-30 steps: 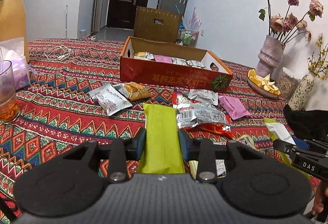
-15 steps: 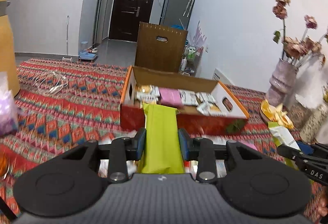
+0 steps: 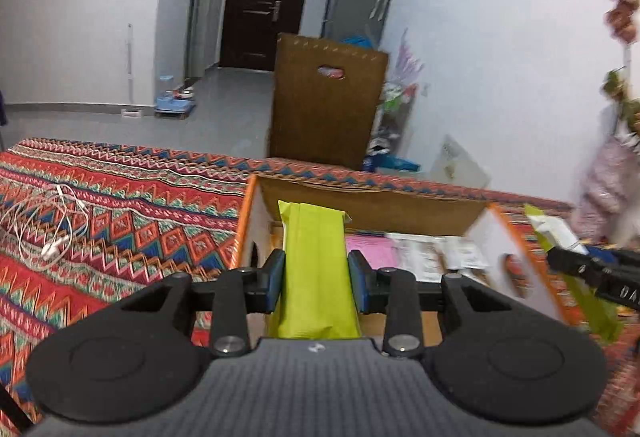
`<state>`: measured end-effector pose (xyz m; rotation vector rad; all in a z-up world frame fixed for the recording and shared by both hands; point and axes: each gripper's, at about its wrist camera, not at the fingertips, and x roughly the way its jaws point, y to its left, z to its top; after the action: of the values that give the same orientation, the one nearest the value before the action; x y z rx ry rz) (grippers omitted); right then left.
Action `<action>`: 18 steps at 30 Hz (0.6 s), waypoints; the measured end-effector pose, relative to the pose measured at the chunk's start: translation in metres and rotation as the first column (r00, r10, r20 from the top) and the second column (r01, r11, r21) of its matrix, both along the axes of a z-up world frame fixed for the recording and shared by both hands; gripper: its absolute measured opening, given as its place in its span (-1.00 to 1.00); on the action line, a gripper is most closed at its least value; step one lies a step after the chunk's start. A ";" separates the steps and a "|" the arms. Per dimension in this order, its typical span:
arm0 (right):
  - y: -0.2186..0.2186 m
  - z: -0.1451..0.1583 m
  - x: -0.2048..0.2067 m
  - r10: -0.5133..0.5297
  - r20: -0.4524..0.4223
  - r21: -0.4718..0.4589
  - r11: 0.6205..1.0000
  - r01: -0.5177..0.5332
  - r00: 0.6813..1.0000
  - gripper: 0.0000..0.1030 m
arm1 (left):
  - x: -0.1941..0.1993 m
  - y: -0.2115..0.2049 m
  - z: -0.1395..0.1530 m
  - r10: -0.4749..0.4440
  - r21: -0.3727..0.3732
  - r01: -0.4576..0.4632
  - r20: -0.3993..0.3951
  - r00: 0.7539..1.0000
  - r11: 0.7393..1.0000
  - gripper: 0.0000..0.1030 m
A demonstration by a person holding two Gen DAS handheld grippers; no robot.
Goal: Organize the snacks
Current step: 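Carry both bars into the cardboard box and open both tools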
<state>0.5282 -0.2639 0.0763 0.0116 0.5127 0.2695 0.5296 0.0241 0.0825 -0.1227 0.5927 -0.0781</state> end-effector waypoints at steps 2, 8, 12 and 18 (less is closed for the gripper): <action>0.003 -0.012 0.028 -0.029 -0.037 -0.034 0.999 0.027 0.999 -0.28 | 0.019 -0.002 -0.012 0.004 0.021 -0.004 -0.023 1.000 1.000 -0.33; 0.013 -0.044 0.082 -0.073 -0.115 -0.124 0.991 0.059 0.991 -0.24 | 0.050 -0.002 -0.041 0.007 0.063 -0.002 -0.085 0.996 0.998 -0.24; 0.020 -0.054 0.093 -0.087 -0.130 -0.159 0.985 0.066 0.988 -0.12 | 0.053 -0.002 -0.049 -0.007 0.071 0.013 -0.080 0.997 0.997 0.00; 0.017 -0.052 0.092 -0.081 -0.120 -0.148 0.987 0.062 0.990 0.07 | 0.052 -0.004 -0.049 -0.027 0.060 0.031 -0.077 0.997 0.998 0.18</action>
<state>0.6207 -0.2466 0.0244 -0.0941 0.6547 0.1612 0.5820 0.0200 0.0336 -0.0573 0.6722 -0.0836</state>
